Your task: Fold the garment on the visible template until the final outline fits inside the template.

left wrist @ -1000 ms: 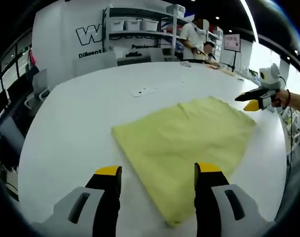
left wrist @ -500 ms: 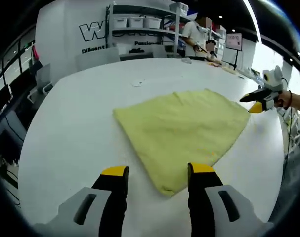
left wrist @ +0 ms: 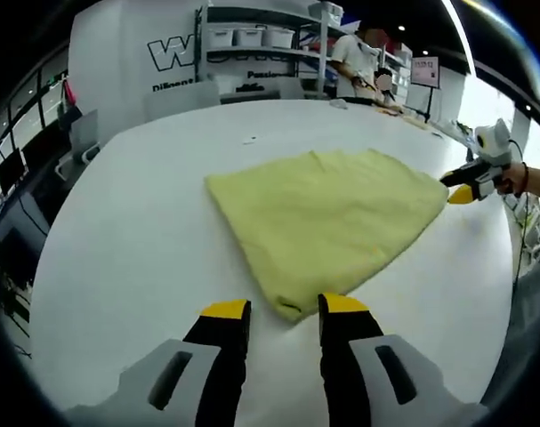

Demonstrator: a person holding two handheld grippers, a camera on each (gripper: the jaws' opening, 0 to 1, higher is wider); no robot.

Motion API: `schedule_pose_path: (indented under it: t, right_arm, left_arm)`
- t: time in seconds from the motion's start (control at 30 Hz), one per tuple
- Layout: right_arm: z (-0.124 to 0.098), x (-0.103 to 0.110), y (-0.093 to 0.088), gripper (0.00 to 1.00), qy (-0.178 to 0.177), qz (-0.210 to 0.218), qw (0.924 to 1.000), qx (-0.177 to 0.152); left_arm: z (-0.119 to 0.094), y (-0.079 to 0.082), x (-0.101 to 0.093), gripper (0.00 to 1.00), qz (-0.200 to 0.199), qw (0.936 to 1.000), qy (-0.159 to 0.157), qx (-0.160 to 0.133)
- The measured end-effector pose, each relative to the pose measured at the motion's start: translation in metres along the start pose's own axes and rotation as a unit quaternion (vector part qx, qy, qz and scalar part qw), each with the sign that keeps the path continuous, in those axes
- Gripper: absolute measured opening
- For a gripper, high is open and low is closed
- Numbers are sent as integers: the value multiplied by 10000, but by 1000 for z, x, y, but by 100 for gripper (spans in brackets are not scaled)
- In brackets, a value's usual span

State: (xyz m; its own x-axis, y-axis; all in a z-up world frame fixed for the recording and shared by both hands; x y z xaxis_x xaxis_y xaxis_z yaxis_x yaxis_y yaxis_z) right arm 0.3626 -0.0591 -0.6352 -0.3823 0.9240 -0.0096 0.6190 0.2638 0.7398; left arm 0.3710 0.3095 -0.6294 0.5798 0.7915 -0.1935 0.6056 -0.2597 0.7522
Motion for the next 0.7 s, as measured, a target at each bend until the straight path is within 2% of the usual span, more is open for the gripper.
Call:
schedule_pose_path:
  t: [0.23,0.37,0.57,0.7]
  right_arm:
    - [-1,3,-6,43,-45,32,10000,37]
    - [1,3,-6,39,-63,3,10000,16]
    - [5,-1,-6,30,-158,106,9998,-74]
    - [5,0,-7,24,-198,-26,9998,-73]
  left_arm:
    - [-2,-9,-2,24,-118,9999,-18,77]
    - [-2,-11,-2,14,-119,9999,10,84]
    - [0,-12,-2,8,-121,9999,-60,81]
    - [-2,-12,-1,7,-78,9999,-59,104]
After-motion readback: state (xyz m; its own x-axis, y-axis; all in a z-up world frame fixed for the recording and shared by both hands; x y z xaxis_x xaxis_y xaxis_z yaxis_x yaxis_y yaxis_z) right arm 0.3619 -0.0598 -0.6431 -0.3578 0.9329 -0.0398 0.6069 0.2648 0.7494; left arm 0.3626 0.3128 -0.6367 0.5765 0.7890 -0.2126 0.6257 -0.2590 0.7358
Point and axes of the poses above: the point that each gripper's makers call its tool centre point, and the gripper's own axes: z roughly forward along the fingers, x roughly to its left, y roughly out of its top, the point moved 4 cm from there along -z, roughly backward along the fingers, and after that the axes turned 14 degrees about -y, right-handed, at the moved point
